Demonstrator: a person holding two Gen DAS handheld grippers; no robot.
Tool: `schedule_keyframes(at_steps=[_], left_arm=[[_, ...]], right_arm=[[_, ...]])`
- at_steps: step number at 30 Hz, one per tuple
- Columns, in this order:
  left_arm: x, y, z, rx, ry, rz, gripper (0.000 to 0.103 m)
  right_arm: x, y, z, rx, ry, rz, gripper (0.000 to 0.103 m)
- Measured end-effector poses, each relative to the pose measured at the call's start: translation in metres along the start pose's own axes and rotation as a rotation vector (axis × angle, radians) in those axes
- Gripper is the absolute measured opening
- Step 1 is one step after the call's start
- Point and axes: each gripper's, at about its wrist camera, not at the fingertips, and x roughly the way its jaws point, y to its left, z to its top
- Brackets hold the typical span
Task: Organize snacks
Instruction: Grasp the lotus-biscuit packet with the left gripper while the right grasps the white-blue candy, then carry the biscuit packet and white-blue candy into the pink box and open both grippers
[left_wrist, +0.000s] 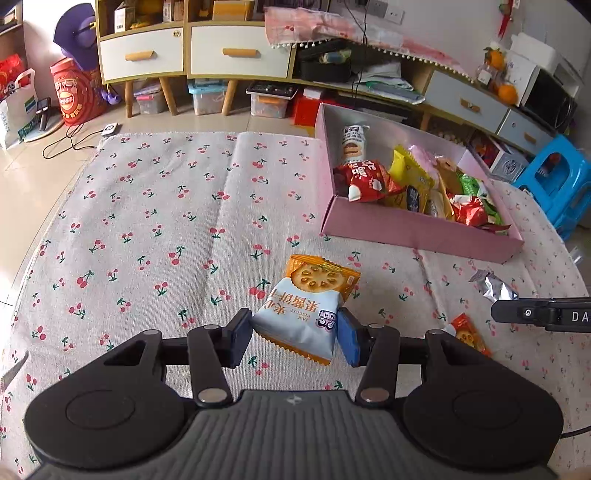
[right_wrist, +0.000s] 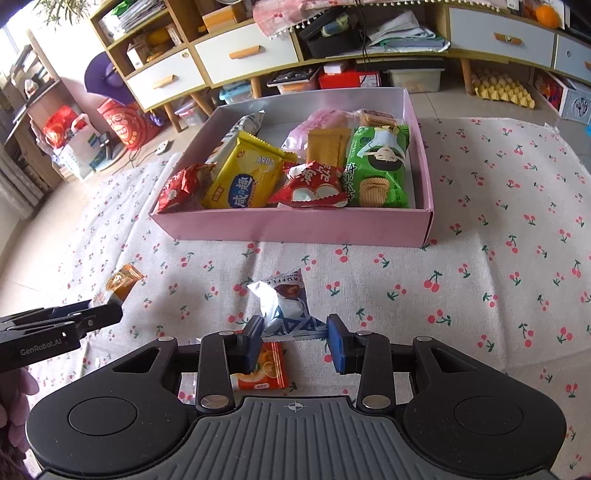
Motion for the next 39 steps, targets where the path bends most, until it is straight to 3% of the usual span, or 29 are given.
schedule_keyframes(at_steps=[12, 17, 24, 39], left_arm=[[-0.019, -0.012, 0.025, -0.090, -0.074, -0.085, 0.046], [-0.018, -0.026, 0.035, -0.125, -0.095, -0.123, 0.045], [0.000, -0.046, 0.058, -0.070, -0.126, -0.122, 0.046], [0.046, -0.042, 0.082, -0.073, -0.185, -0.136, 0.046]], right_arm=[[-0.027, -0.004, 0.018, 0.134, -0.035, 0.109, 0.035], [-0.035, -0.004, 0.029, 0.158, -0.076, 0.111, 0.035], [-0.025, -0.010, 0.053, 0.196, -0.106, 0.094, 0.035], [0.012, -0.023, 0.113, 0.188, -0.208, 0.063, 0.035]])
